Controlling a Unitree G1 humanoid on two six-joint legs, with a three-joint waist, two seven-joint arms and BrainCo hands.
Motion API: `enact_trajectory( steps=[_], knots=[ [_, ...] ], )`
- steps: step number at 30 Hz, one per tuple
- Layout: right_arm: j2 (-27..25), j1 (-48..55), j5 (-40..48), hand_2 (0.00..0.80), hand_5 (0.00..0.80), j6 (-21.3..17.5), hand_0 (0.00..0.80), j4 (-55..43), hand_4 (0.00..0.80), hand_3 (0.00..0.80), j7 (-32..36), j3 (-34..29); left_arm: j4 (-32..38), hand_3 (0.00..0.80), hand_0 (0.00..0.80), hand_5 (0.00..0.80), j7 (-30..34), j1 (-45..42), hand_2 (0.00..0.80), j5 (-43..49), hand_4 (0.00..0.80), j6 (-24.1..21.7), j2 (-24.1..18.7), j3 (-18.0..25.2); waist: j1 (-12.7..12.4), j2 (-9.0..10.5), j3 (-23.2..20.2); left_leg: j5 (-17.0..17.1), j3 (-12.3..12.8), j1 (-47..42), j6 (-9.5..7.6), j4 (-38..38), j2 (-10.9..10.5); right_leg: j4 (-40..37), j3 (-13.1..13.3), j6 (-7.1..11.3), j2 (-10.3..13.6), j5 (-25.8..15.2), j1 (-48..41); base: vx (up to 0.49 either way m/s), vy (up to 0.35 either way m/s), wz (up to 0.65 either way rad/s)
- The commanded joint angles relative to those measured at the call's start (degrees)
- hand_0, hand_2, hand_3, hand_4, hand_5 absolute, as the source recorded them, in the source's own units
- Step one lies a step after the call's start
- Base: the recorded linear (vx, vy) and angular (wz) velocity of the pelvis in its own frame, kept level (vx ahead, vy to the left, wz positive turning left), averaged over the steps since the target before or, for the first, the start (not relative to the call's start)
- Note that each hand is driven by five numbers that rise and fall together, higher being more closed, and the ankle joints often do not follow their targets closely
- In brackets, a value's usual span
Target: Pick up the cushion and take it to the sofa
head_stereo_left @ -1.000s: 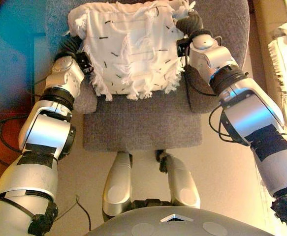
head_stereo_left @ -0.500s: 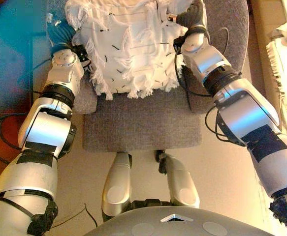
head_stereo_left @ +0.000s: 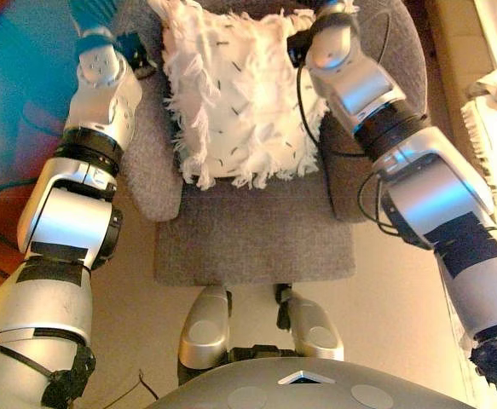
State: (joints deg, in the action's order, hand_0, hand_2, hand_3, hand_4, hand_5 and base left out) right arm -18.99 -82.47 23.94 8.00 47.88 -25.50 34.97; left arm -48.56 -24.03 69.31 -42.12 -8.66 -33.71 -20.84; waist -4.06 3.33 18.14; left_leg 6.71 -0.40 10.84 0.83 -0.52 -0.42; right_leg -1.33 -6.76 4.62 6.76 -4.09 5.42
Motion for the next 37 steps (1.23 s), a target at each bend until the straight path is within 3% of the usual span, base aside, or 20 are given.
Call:
enact_trajectory(
  steps=[1, 8, 13, 17, 20, 23, 25, 29, 37],
  knots=[
    [0.8, 2.0, 3.5, 0.000, 0.000, -1.0, 0.000, 1.7, 0.000, 0.000, 4.9, 1.2, 1.2, 0.000, 0.000, 0.000, 3.2, -2.9, 0.000, -1.9, 0.000, 0.7, 0.4, -1.0, -0.8, 0.33, -13.0, -3.3, 2.8, -5.1, 0.06, 1.4, -1.4, 2.1, 1.4, 2.89, 4.9, -4.3, -0.6, 0.082, -0.017, 0.11],
    [-0.2, 12.8, 6.0, 0.000, 0.000, -0.1, 0.000, -9.8, 0.000, 0.000, 6.4, -1.8, 9.9, 0.000, 0.000, 0.000, 6.5, -16.5, 0.000, 0.8, 0.000, 0.1, 3.9, 4.2, -0.3, 0.13, -18.0, -3.7, 2.4, -10.2, -0.42, 3.4, -1.5, 0.4, 1.5, 2.72, 3.9, -4.6, -4.7, 0.086, -0.032, -0.03],
    [-0.3, 23.6, 5.4, 0.000, 0.000, -0.7, 0.000, -18.8, 0.000, 0.000, 9.4, -4.5, 17.5, 0.000, 0.000, 0.000, 9.2, -26.4, 0.000, 1.5, 0.000, -1.0, 5.6, 7.4, 0.2, -0.20, -19.3, -3.8, 2.6, -12.1, -0.65, 4.5, -1.4, 0.0, 1.8, 2.49, 3.2, -4.7, -5.7, -0.005, -0.044, -0.01],
    [-0.7, 35.8, 4.9, 0.000, 0.000, -0.3, 0.000, -26.9, 0.000, 0.000, 15.2, -6.1, 25.7, 0.000, 0.000, 0.000, 10.7, -37.0, 0.000, 1.6, 0.000, 0.5, 7.7, 9.5, 0.6, -0.28, -19.3, -4.2, 3.0, -12.6, -0.93, 4.3, -1.3, 0.2, 2.0, 2.35, 3.0, -4.6, -5.8, -0.050, -0.062, -0.06],
    [-1.2, 47.5, 3.9, 0.000, 0.000, -2.2, 0.000, -31.0, 0.000, 0.000, 22.3, -6.8, 29.6, 0.000, 0.000, 0.000, 12.6, -46.5, 0.000, 2.8, 0.000, -1.0, 11.1, 9.5, 1.2, -0.41, -19.2, -4.1, 3.6, -13.1, -1.15, 4.7, -0.9, -0.3, 1.7, 2.47, 2.5, -4.1, -5.9, -0.051, -0.040, -0.15],
    [-2.3, 55.5, 4.5, 0.000, 0.000, -3.8, 0.000, -32.8, 0.000, 0.000, 26.0, -7.3, 30.4, 0.000, 0.000, 0.000, 15.3, -52.6, 0.000, 0.6, 0.000, -2.5, 12.6, 8.9, 1.6, -0.55, -19.2, -3.8, 3.9, -13.2, -1.17, 5.5, -0.7, -1.0, 1.7, 2.53, 1.9, -3.9, -6.1, -0.038, -0.032, -0.08],
    [-2.5, 65.4, 6.8, 0.000, 0.000, -6.9, 0.000, -34.1, 0.000, 0.000, 28.9, -9.1, 30.2, 0.000, 0.000, 0.000, 20.4, -59.8, 0.000, -2.1, 0.000, -5.4, 14.3, 8.6, 2.2, -0.82, -19.0, -3.8, 4.5, -12.9, -1.13, 5.5, -0.4, -1.3, 1.7, 2.28, 1.5, -3.7, -6.2, -0.050, -0.040, -0.12],
    [0.8, 75.2, 17.7, 0.000, 0.000, -10.0, 0.000, -32.7, 0.000, 0.000, 35.4, -11.5, 28.1, 0.000, 0.000, 0.000, 24.7, -67.0, 0.000, -2.8, 0.000, -9.7, 15.1, 7.9, 2.7, -1.07, -18.6, -3.7, 5.0, -12.1, -0.93, 5.5, -0.2, -2.4, 1.2, 1.69, 0.6, -3.7, -6.2, -0.051, -0.029, -0.07],
    [1.7, 85.9, 16.1, 0.000, 0.000, -11.7, 0.000, -30.0, 0.000, 0.000, 37.8, -12.0, 27.4, 0.000, 0.000, 0.000, 24.8, -76.8, 0.000, -0.8, 0.000, -11.1, 15.0, 8.4, 3.9, -1.03, -17.1, -3.7, 6.2, -12.1, -1.36, 5.5, -0.2, -2.5, 2.0, 1.32, -0.2, -3.8, -5.5, -0.036, -0.017, -0.07]
  ],
)
